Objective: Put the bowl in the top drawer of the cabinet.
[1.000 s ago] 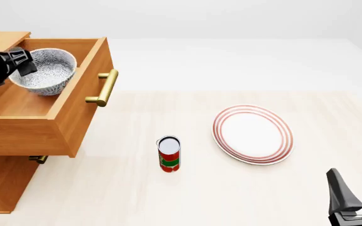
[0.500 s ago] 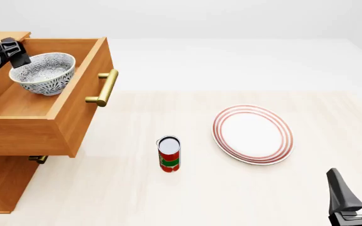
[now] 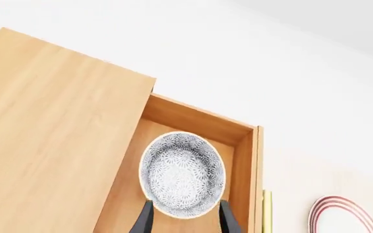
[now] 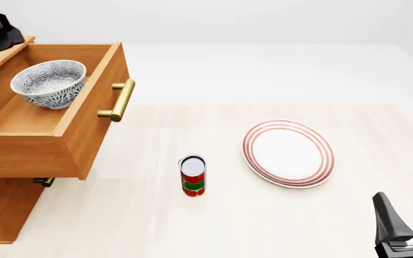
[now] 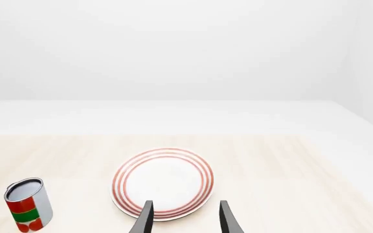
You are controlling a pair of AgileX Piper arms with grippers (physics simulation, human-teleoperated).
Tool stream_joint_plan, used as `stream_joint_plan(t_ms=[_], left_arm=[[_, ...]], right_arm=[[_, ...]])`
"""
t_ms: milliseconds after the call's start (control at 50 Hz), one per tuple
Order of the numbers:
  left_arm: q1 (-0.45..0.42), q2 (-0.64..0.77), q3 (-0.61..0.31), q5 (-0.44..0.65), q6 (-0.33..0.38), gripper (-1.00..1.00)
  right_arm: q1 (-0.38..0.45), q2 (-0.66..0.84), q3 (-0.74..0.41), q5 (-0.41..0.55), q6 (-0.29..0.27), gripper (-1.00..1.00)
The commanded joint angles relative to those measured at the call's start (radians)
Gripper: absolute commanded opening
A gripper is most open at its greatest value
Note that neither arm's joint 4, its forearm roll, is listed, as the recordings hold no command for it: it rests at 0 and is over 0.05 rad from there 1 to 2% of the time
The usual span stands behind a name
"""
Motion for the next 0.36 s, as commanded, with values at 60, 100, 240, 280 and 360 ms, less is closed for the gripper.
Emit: stream_joint_plan(t_ms=[60, 100, 240, 280, 360], left_arm=[[-0.093, -0.093, 0.029, -0.015, -0.03, 1.0], [-0.117, -0.116, 0.042, -0.025, -0.04, 1.0], [-0.182, -0.173, 0.091, -0.056, -0.079, 1.0], [-0.198, -0.189, 0.103, -0.059, -0.087, 1.0], [-0.241, -0.235, 0.122, -0.088, -0.138, 1.0]], right_arm=[[0.0, 0.0, 0.0, 0.0, 0.0, 1.0], [0.0, 0.0, 0.0, 0.0, 0.0, 1.0], [0.0, 0.0, 0.0, 0.0, 0.0, 1.0], [0.0, 0.0, 0.0, 0.0, 0.0, 1.0], [0.0, 0.0, 0.0, 0.0, 0.0, 1.0]])
